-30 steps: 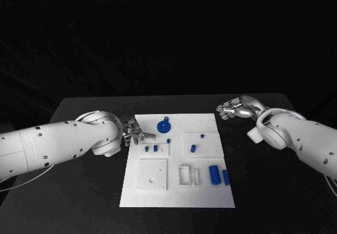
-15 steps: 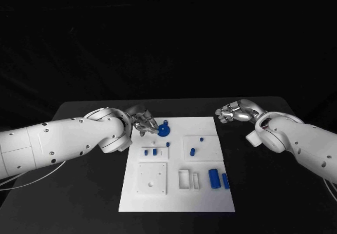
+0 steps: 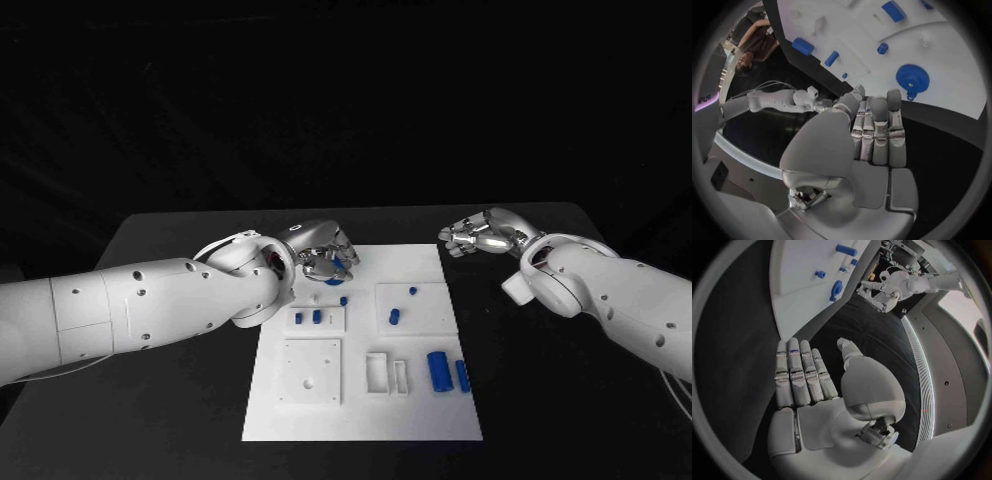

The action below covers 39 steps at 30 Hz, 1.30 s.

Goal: Assemble the parts on the task board

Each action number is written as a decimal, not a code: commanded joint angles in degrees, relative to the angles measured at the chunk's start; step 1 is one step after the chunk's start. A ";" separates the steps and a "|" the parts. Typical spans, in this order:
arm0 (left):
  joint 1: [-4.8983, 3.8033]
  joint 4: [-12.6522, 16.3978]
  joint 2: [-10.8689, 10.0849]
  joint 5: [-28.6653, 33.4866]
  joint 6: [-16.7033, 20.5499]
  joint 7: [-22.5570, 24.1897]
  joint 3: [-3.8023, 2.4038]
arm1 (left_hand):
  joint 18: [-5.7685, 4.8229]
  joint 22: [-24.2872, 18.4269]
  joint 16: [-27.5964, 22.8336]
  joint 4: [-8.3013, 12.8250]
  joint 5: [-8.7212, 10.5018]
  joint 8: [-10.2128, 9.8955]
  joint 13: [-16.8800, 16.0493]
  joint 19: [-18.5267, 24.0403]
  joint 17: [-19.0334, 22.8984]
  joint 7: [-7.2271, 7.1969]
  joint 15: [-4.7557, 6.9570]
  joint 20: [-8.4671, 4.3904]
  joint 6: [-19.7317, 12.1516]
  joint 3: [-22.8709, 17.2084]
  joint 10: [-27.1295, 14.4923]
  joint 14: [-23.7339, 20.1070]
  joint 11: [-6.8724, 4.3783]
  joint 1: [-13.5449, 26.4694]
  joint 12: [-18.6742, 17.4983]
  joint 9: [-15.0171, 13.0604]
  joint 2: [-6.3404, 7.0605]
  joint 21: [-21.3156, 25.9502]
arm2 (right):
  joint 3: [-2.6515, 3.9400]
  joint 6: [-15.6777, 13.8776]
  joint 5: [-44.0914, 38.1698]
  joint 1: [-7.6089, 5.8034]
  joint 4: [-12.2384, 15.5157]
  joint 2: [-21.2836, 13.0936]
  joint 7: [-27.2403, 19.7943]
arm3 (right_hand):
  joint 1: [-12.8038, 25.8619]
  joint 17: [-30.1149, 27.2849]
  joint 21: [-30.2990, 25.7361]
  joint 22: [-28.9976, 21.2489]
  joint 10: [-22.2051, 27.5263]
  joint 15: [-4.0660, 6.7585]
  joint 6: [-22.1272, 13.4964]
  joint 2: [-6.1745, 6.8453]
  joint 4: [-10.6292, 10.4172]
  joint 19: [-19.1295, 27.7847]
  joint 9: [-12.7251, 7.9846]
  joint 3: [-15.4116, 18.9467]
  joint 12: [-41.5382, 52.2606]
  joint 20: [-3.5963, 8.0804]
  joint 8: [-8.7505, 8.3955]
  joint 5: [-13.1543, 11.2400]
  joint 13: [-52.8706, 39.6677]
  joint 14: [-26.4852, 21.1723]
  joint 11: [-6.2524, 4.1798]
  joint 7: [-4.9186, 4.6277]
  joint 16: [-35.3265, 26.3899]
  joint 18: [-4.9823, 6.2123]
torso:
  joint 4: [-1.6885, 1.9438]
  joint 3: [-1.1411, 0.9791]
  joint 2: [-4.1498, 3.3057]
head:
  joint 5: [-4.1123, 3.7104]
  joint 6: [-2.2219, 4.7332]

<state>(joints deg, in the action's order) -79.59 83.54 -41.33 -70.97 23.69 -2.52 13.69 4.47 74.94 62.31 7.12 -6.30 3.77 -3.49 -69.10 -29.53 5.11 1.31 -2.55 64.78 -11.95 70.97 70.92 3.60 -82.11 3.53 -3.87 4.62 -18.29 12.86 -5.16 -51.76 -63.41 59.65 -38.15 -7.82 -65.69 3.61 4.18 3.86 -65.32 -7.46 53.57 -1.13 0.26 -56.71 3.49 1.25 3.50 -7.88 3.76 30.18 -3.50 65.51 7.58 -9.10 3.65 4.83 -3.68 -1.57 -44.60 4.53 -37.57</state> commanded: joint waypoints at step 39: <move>3.74 -5.25 3.52 -18.44 -9.66 0.55 0.06 | 1.67 1.24 2.81 -4.81 -1.35 -0.22 0.10 -1.12 2.59 0.63 -0.81 0.97 -2.15 -1.97 -4.04 0.02 1.00 -1.04 -0.23 0.12 2.63 0.87 | 0.03 -2.38 1.01 0.01 0.45 -0.05 -1.97 | 0.21 -0.10 0.02 -0.06 0.56 -0.04 0.32 -0.56 0.51 0.30 -0.03 -0.58 -0.16 0.01 -0.34 1.15 0.09 -0.50 0.04 -0.04 -0.17 0.25 | -0.03 -0.05 -0.04 | -0.46 -0.38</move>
<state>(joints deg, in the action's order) -75.90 78.33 -37.96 -88.21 14.98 -1.65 13.77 5.32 74.91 64.78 2.29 -7.30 3.77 -3.45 -70.13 -27.00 5.62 0.91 -1.53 62.83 -13.69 67.04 70.93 4.50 -82.63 3.53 -3.82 7.23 -17.17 12.85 -7.13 -51.14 -63.40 60.00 -38.19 -8.99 -65.69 3.57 4.18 3.86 -65.11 -7.46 53.57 -1.13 0.57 -56.70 3.49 0.93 3.50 -7.88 3.77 31.07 -3.50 65.51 7.78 -9.09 3.65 4.82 -3.68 -1.62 -44.59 4.11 -37.89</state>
